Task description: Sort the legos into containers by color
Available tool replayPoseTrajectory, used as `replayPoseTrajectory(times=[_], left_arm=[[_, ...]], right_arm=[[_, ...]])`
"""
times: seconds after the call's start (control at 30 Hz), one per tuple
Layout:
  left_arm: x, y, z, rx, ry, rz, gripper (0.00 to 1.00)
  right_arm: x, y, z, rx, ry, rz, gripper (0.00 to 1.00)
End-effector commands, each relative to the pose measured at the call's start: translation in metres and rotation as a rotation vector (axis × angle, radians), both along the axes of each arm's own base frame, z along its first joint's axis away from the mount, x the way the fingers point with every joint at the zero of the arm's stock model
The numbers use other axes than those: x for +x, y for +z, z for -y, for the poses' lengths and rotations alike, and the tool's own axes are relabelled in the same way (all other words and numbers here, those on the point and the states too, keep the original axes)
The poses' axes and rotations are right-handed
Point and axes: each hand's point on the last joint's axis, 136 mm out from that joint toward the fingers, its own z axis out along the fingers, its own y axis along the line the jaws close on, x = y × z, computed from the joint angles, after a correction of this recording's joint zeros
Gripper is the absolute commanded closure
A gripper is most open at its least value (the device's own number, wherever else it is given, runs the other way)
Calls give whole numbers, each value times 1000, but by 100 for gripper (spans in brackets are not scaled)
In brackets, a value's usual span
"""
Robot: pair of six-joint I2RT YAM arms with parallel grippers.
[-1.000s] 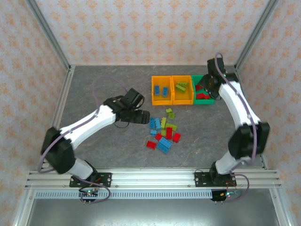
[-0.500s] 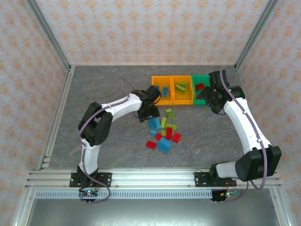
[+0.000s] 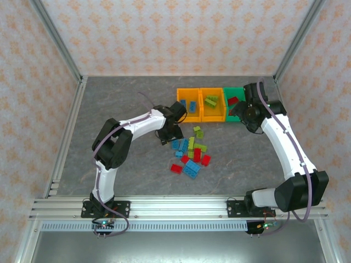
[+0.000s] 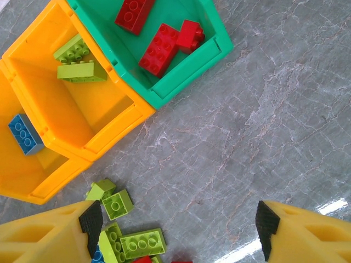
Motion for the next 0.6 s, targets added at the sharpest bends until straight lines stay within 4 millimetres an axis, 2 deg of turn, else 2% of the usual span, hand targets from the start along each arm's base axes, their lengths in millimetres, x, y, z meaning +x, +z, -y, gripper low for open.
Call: replayPoseTrajectory(times=[0.0,0.13,0.33,0.4,0.47,0.57], left_arm=[[-16,-15,-23,76,5,-71,47],[-16,-19,-28,111,-34,-78,47],[-4,-18,-7,39,-149,-32,34],[0,-18,-4,38,-170,-29,33],[3,-20,0,32,-184,-34,36],[5,-21,0,44,-191,-45,46]], right_arm=[[-6,0,0,-3,6,-21,24],[-8,-1,-7,21,24,-27,24],[-14,-5,-35,75,94,-24,22],[-17,-8,-39,73,102,-33,22],[-18,-9,-41,71,102,-38,22],[-18,-9,-41,70,101,-38,21]])
